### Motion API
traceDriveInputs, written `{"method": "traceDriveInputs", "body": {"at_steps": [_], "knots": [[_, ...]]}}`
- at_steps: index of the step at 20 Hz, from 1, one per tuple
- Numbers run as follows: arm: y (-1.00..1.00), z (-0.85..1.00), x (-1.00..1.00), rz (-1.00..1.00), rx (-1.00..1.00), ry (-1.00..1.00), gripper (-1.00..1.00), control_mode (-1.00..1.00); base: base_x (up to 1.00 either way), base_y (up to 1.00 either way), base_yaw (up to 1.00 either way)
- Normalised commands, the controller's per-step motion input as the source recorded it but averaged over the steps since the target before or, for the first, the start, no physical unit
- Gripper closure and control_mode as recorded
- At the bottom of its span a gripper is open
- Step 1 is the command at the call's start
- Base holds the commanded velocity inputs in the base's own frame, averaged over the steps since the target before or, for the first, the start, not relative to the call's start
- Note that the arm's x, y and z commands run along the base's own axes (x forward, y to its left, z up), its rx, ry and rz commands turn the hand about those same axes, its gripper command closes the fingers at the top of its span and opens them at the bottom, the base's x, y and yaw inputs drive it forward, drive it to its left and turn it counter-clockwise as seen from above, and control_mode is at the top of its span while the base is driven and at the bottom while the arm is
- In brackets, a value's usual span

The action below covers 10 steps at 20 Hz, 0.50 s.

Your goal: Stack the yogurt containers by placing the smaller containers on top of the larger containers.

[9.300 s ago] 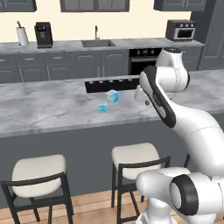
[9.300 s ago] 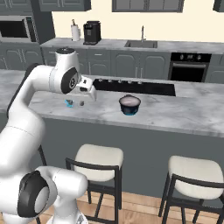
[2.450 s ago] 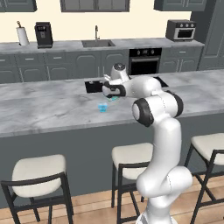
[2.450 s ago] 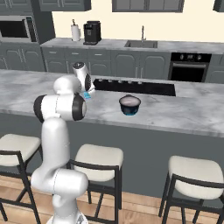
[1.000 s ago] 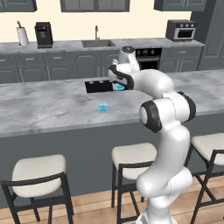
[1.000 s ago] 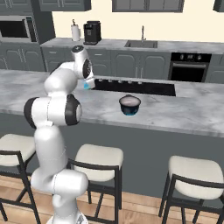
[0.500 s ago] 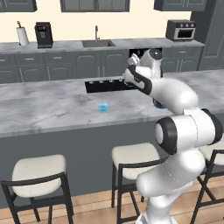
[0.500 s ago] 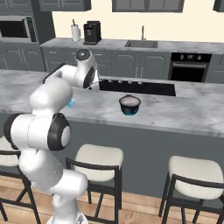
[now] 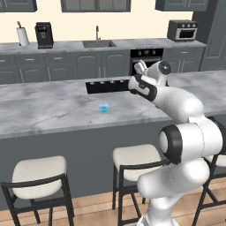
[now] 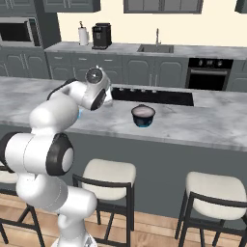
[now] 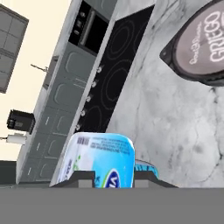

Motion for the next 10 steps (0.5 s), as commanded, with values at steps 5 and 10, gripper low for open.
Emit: {"method": "traceDriveInputs", "body": {"at_steps": [5,10], "knots": [[-0.43,0.42,0.04,0.00,0.06,0.00,1.00,-1.00,0.00,0.00,0.00],[-0.55,0.37,0.01,-0.03,0.07,0.00,1.00,-1.00,0.00,0.00,0.00]]}}
